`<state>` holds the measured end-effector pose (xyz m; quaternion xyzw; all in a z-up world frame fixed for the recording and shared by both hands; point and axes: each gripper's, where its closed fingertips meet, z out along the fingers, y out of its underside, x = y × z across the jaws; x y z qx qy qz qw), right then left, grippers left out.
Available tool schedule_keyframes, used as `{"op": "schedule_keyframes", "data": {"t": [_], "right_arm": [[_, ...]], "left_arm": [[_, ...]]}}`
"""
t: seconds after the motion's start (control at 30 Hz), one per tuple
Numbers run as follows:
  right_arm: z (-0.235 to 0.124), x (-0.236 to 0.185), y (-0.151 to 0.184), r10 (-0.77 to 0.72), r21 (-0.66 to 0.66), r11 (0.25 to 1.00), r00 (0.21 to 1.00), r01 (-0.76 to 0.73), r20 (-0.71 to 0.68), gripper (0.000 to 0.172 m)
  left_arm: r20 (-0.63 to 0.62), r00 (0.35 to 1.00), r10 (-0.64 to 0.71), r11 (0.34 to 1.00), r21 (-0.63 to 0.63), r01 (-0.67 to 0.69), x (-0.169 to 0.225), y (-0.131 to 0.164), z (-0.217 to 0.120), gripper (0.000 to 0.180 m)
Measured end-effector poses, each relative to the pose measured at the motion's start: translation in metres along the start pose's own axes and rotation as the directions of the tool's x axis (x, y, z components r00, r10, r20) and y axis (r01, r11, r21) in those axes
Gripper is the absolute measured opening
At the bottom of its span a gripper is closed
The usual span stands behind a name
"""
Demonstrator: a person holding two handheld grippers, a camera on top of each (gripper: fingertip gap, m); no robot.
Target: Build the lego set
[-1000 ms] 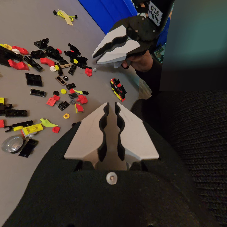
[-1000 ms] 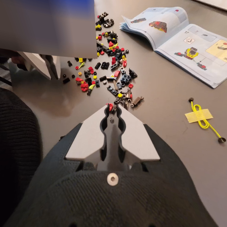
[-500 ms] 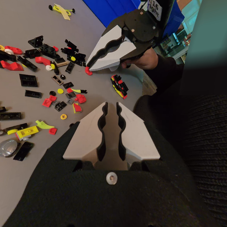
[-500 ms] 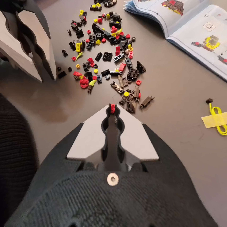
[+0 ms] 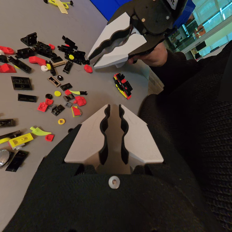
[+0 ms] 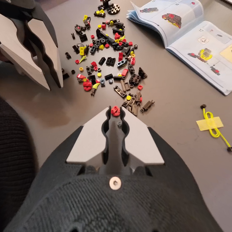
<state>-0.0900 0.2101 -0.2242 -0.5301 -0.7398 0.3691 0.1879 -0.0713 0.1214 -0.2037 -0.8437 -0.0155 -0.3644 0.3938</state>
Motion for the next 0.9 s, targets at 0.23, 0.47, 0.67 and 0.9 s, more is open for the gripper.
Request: {"op": "schedule_keyframes", "data": {"t": [0.23, 0.47, 0.67, 0.9], "right_arm": [[0.009, -0.004, 0.006, -0.037, -0.044, 0.998, 0.999, 0.038, 0.006, 0.02], [0.012, -0.005, 0.01, -0.087, -0.079, 0.993, 0.996, 0.086, -0.014, 0.016], [-0.007, -0.03, -0.031, -0.088, 0.152, 0.986, 0.992, 0.074, 0.089, 0.016], [-0.072, -0.075, -0.101, -0.132, 0.596, 0.796, 0.932, -0.102, 0.336, 0.015]], "left_arm": [[-0.006, 1.0, -0.001, 1.0, 0.001, 0.001, 0.001, 0.0, -0.001, 0.013], [-0.005, 1.0, 0.001, 1.0, -0.009, -0.001, 0.002, 0.002, 0.0, 0.013], [-0.024, 1.0, -0.016, 1.0, 0.015, 0.016, 0.005, -0.002, 0.0, 0.015], [-0.584, 0.728, -0.358, 0.81, 0.193, 0.554, 0.048, -0.056, -0.015, 0.021]]}}
